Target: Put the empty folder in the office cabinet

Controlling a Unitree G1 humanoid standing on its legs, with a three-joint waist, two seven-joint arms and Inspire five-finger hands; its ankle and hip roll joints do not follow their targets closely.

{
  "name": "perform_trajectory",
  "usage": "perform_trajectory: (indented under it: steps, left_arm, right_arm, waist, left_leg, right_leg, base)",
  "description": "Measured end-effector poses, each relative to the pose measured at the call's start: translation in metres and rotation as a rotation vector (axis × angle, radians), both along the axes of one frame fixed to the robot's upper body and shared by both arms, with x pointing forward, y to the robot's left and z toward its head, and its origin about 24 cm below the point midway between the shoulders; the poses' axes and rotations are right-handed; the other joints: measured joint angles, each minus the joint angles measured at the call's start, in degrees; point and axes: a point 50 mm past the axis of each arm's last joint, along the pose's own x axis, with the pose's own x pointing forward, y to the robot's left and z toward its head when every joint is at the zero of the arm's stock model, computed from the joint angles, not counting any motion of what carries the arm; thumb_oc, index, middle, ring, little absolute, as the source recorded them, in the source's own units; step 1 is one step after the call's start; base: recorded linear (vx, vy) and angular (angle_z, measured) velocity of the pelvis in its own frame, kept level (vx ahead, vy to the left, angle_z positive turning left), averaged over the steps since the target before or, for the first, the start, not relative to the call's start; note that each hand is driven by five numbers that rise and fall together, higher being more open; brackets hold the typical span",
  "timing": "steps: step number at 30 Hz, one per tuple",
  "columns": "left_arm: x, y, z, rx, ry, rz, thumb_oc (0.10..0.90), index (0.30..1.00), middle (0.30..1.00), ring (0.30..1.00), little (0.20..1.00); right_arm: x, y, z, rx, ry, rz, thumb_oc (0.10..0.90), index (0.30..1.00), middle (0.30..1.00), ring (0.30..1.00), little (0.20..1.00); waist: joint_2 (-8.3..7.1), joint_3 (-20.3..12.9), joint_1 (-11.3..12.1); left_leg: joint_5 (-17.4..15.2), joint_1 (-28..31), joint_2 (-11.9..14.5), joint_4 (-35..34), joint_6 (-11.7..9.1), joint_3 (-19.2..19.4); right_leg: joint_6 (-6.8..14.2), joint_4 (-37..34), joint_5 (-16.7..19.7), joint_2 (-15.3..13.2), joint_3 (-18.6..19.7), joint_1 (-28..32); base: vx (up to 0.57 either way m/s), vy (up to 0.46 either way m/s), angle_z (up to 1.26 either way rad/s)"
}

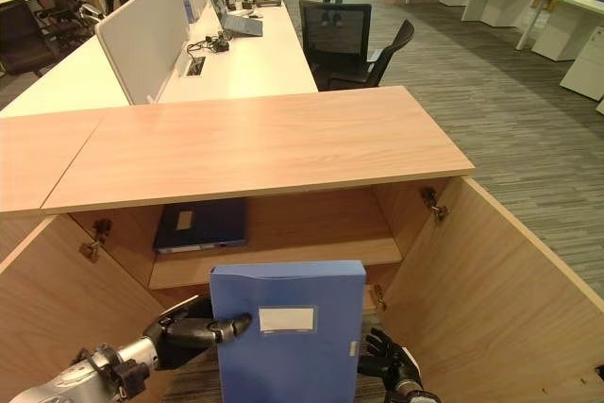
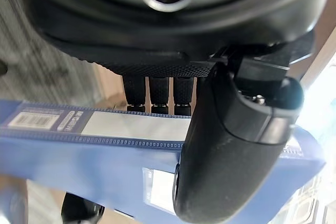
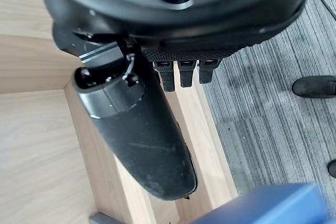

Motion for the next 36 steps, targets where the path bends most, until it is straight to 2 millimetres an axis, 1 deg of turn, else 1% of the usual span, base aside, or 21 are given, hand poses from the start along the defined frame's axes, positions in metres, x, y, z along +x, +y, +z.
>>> perform_trajectory:
  steps: [1,2,6,7,8,10,13,17,19,20,22,25,27,28,30,31,36]
  left_arm:
    - [0.001,0.002,0.001,0.005,-0.011,0.007,0.400,0.300,0.300,0.300,0.300]
    - [0.004,0.009,0.006,0.040,-0.061,0.037,0.400,0.300,0.300,0.300,0.300]
    - [0.007,0.029,0.015,0.131,-0.122,0.101,0.400,0.300,0.300,0.300,0.300]
    - [0.007,0.033,0.016,0.140,-0.133,0.128,0.400,0.300,0.300,0.300,0.300]
    - [0.008,0.036,0.015,0.144,-0.160,0.185,0.400,0.300,0.300,0.300,0.300]
    - [0.008,0.037,0.014,0.154,-0.168,0.187,0.400,0.300,0.300,0.300,0.300]
    - [0.007,0.038,0.014,0.191,-0.180,0.179,0.400,0.300,0.300,0.300,0.300]
    - [0.006,0.050,0.010,0.245,-0.206,0.261,0.400,0.300,0.300,0.300,0.300]
    - [0.007,0.053,0.009,0.248,-0.204,0.275,0.400,0.300,0.300,0.300,0.300]
    - [0.008,0.050,0.006,0.234,-0.207,0.293,0.400,0.300,0.300,0.300,0.300]
    - [0.010,0.042,0.003,0.220,-0.213,0.279,0.400,0.300,0.300,0.300,0.300]
    - [0.019,0.022,-0.001,0.173,-0.224,0.223,0.400,0.300,0.300,0.300,0.300]
    - [0.022,0.016,-0.002,0.170,-0.235,0.205,0.400,0.300,0.300,0.300,0.300]
    - [0.027,0.012,-0.005,0.177,-0.235,0.189,0.400,0.300,0.300,0.300,0.300]
    - [0.031,0.008,-0.005,0.191,-0.247,0.173,0.400,0.300,0.300,0.300,0.300]
    - [0.034,0.003,-0.004,0.174,-0.261,0.167,0.400,0.300,0.300,0.300,0.300]
    - [0.044,-0.010,0.000,0.187,-0.305,0.098,0.400,0.300,0.300,0.300,0.300]
  right_arm:
    - [0.000,-0.002,0.001,-0.018,0.001,0.014,0.800,0.900,0.900,0.900,0.900]
    - [0.003,-0.008,0.006,-0.099,0.004,0.090,0.800,0.900,0.900,0.900,0.900]
    - [0.013,-0.026,0.021,-0.282,-0.011,0.235,0.800,0.900,0.900,0.900,0.900]
    - [0.017,-0.031,0.028,-0.343,-0.016,0.289,0.800,0.900,0.900,0.900,0.900]
    - [0.025,-0.040,0.038,-0.429,-0.036,0.346,0.800,0.900,0.900,0.900,0.900]
    - [0.032,-0.042,0.042,-0.460,-0.050,0.359,0.800,0.900,0.900,0.900,0.900]
    - [0.039,-0.040,0.046,-0.492,-0.069,0.390,0.800,0.900,0.900,0.900,0.900]
    - [0.039,-0.039,0.047,-0.535,-0.061,0.445,0.800,0.900,0.900,0.900,0.900]
    - [0.040,-0.038,0.047,-0.521,-0.063,0.444,0.800,0.900,0.900,0.900,0.900]
    - [0.041,-0.033,0.047,-0.479,-0.078,0.428,0.800,0.900,0.900,0.900,0.900]
    - [0.045,-0.020,0.048,-0.391,-0.123,0.403,0.800,0.900,0.900,0.900,0.900]
    - [0.053,0.002,0.053,-0.238,-0.212,0.353,0.800,0.900,0.900,0.900,0.900]
    - [0.057,0.007,0.058,-0.193,-0.244,0.337,0.800,0.900,0.900,0.900,0.900]
    - [0.061,0.011,0.063,-0.162,-0.277,0.335,0.800,0.900,0.900,0.900,0.900]
    - [0.068,0.018,0.072,-0.112,-0.334,0.333,0.800,0.900,0.900,0.900,0.900]
    - [0.075,0.023,0.076,-0.081,-0.362,0.323,0.800,0.900,0.900,0.900,0.900]
    - [0.081,0.026,0.081,-0.038,-0.389,0.312,0.800,0.900,0.900,0.900,0.900]
  waist:
    - [-0.02,0.0,0.0]
    - [0.00,0.0,0.6]
    - [-0.04,-0.1,0.8]
    - [0.02,-0.1,0.9]
    - [-0.04,-0.2,1.0]
    - [-0.29,-0.4,1.0]
    - [-0.28,-0.4,1.0]
    - [-0.13,-0.5,1.0]
    - [-0.05,-0.5,1.0]
    - [-0.02,-0.5,0.9]
    - [-0.02,-0.5,0.8]
    - [0.03,-0.5,0.8]
    - [0.02,-0.5,0.7]
    - [0.03,-0.5,0.8]
    - [0.02,-0.5,0.6]
    - [0.01,-0.5,0.7]
    - [-0.02,-0.5,0.8]
  left_leg:
    - [0.0,0.1,0.0,0.0,0.0,0.0]
    - [0.0,0.0,0.0,0.0,0.0,0.0]
    - [0.0,0.0,0.0,0.0,0.1,-0.1]
    - [0.0,0.0,0.0,0.0,0.1,-0.2]
    - [0.2,0.0,-0.1,0.0,0.5,-0.4]
    - [0.3,0.0,0.0,0.0,0.6,-0.6]
    - [0.4,0.0,0.0,0.0,0.6,-0.7]
    - [0.4,0.0,0.0,0.2,0.6,-1.0]
    - [0.4,0.0,0.0,0.2,0.6,-1.0]
    - [0.4,0.0,0.0,0.2,0.6,-0.9]
    - [0.5,0.0,0.0,0.2,0.6,-0.9]
    - [0.5,0.0,0.0,0.2,0.6,-0.8]
    - [0.5,0.0,0.0,0.2,0.6,-0.6]
    - [0.5,0.0,0.1,0.2,0.6,-0.6]
    - [0.5,0.1,0.1,0.2,0.6,-0.4]
    - [0.6,0.1,0.1,0.2,0.6,-0.1]
    - [0.6,0.0,0.1,0.2,0.6,-0.1]
  right_leg:
    - [0.0,0.0,0.0,0.0,0.0,0.0]
    - [0.0,0.0,0.0,0.0,0.0,0.0]
    - [0.0,0.0,0.0,0.0,-0.1,0.0]
    - [0.0,0.0,-0.1,0.0,-0.1,0.0]
    - [0.0,0.0,-0.1,-0.1,-0.3,0.1]
    - [-0.1,0.0,-0.1,0.0,-0.5,0.1]
    - [-0.1,0.0,-0.1,0.0,-0.6,0.1]
    - [0.0,0.0,-0.3,0.0,-1.1,0.1]
    - [0.0,0.0,-0.3,-0.1,-1.1,0.1]
    - [0.0,0.0,-0.3,-0.1,-1.0,0.1]
    - [-0.1,0.0,-0.3,0.0,-1.0,0.0]
    - [-0.1,0.0,-0.3,0.0,-1.0,0.0]
    - [-0.1,0.0,-0.3,0.0,-0.9,0.0]
    - [-0.1,0.0,-0.3,0.0,-0.9,0.0]
    - [-0.1,0.0,-0.3,0.0,-0.7,0.0]
    - [-0.1,0.0,-0.2,0.0,-0.5,-0.1]
    - [-0.1,0.0,-0.2,0.1,-0.3,-0.2]
  base:
    - [0.00,0.000,0.00]
    - [0.00,0.000,0.00]
    - [0.00,0.001,0.01]
    - [0.00,0.008,0.05]
    - [0.00,0.007,0.07]
    - [0.00,0.004,0.05]
    - [0.00,0.000,0.00]
    - [0.01,-0.001,0.03]
    - [0.00,0.000,0.00]
    - [0.00,0.000,0.00]
    - [0.00,0.000,0.00]
    - [0.00,0.000,0.00]
    - [0.00,0.000,0.00]
    - [0.00,0.000,0.00]
    - [0.01,-0.004,-0.05]
    - [0.01,-0.012,-0.07]
    - [0.00,-0.002,-0.01]
